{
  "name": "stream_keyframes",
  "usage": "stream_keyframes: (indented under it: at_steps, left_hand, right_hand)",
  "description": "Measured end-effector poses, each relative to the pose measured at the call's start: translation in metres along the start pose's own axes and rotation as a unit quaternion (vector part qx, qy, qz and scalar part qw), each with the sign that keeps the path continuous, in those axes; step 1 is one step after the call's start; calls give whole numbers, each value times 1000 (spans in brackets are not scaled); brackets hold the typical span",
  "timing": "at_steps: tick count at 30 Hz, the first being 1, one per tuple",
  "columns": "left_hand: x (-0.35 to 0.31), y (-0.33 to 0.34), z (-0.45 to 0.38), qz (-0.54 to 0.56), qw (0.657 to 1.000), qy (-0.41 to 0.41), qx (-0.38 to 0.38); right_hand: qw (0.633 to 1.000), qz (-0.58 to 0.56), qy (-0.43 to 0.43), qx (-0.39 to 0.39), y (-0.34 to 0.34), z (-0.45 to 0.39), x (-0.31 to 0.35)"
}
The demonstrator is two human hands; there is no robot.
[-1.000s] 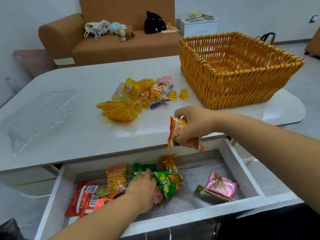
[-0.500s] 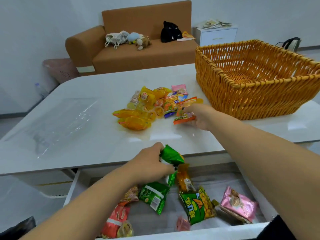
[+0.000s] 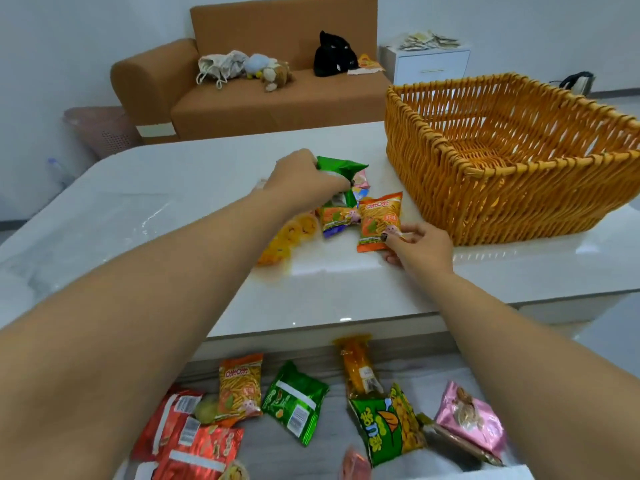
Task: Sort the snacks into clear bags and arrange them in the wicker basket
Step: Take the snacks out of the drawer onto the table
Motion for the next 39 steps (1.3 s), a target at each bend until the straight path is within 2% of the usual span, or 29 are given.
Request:
stream_keyframes:
  at_steps: [2, 5, 9, 15, 21, 26, 29, 32, 34, 37, 39]
  left_hand:
    - [-9, 17, -22, -53, 998, -4, 19]
    - [-13, 40, -49, -93, 995, -10, 19]
    - [-14, 68, -71, -125, 992, 4, -19]
    - [-16, 95, -74, -94, 995, 9, -14]
    - [12, 97, -25, -41, 989, 144, -1]
    - [57, 77, 94, 91, 980, 172, -41]
    - [77, 62, 173, 144, 965, 218, 31]
    - [69, 47, 217, 117, 951, 240, 156]
    - [76, 33, 231, 86, 947, 244, 189]
    - [118, 8, 233, 45, 965, 115, 232]
    - [150, -6, 229, -51, 954, 8, 294]
  right_hand:
    - [995, 61, -60, -47, 3, -1, -2]
    - [986, 105, -113, -57, 9, -1, -1]
    - [986, 96, -114, -75, 12, -7, -3]
    - [984, 98, -111, -97, 11, -12, -4]
    - [984, 89, -110, -109, 11, -11, -3]
    - [975, 137, -124, -120, 4, -8, 2]
    - [964, 198, -160, -81, 7, -3, 6]
    - [957, 226, -178, -45, 5, 8, 10]
    - [958, 233, -164, -34, 3, 17, 9]
    - [968, 211, -136, -29, 14, 45, 9]
    - [950, 262, -161, -56, 27, 78, 11]
Point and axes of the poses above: each hand's wrist, its own z-axis away from the middle knuckle, its own y-axis out of the palm, x = y × z, the point moved 4 cm from there along -z, towards the middle knuckle, and after that the axes turned 6 degrees about z, right-handed, at the moved point
